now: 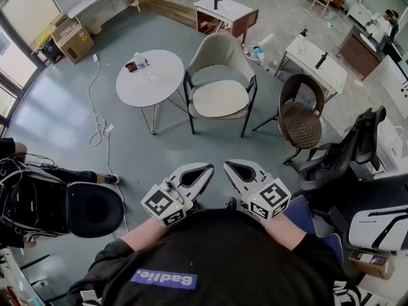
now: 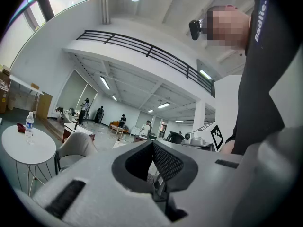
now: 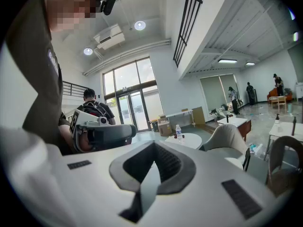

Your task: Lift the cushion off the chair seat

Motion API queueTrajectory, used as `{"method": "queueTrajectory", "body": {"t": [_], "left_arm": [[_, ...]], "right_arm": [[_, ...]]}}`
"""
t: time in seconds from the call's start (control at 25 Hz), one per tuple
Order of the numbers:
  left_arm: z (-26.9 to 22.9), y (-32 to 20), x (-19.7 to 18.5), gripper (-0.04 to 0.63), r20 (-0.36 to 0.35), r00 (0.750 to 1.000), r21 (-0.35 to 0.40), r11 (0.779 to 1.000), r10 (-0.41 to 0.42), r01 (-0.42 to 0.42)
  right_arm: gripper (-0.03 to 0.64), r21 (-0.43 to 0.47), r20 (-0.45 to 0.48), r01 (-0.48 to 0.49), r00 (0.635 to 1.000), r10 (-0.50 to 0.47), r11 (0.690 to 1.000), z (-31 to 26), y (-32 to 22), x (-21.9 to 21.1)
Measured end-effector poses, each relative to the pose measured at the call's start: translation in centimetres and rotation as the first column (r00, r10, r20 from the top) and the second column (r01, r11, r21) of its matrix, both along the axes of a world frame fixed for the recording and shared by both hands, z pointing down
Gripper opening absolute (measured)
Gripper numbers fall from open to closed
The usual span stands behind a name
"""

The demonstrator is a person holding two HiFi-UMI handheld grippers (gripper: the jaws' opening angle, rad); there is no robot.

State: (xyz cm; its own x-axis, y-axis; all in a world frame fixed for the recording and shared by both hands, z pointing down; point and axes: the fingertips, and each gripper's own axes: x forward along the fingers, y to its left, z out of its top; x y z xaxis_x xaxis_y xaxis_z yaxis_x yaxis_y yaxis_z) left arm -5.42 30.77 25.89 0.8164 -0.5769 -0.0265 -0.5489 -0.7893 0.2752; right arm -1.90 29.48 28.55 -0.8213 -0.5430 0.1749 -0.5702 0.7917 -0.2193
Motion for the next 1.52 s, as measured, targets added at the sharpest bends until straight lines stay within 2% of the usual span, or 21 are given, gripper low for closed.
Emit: {"method": "queueTrajectory", "body": {"t": [0.76, 1.28, 1.52], "left_arm": [[0.0, -1.3, 1.8, 0.012, 0.012, 1.000, -0.002, 1.000, -0.008, 0.008], [1.0, -3.7, 5.4, 0.012, 0.037, 0.993, 0.002, 0.994, -0.109, 0.109], [1.3, -6.1, 5.4, 0.012, 0.044, 0.993, 0.002, 0.994, -0.111, 0.111]], "right_arm": [[0.026, -0.002, 0.015, 0.016, 1.000, -0.015, 1.000, -0.1, -1.2, 1.6], [0.026, -0.024, 0.046, 0.058, 0.997, -0.057, 0.998, 1.5, -3.8, 6.2], [0.026, -0.047, 0.053, 0.045, 0.998, -0.043, 0.998, 2.0, -5.9, 6.8]]}}
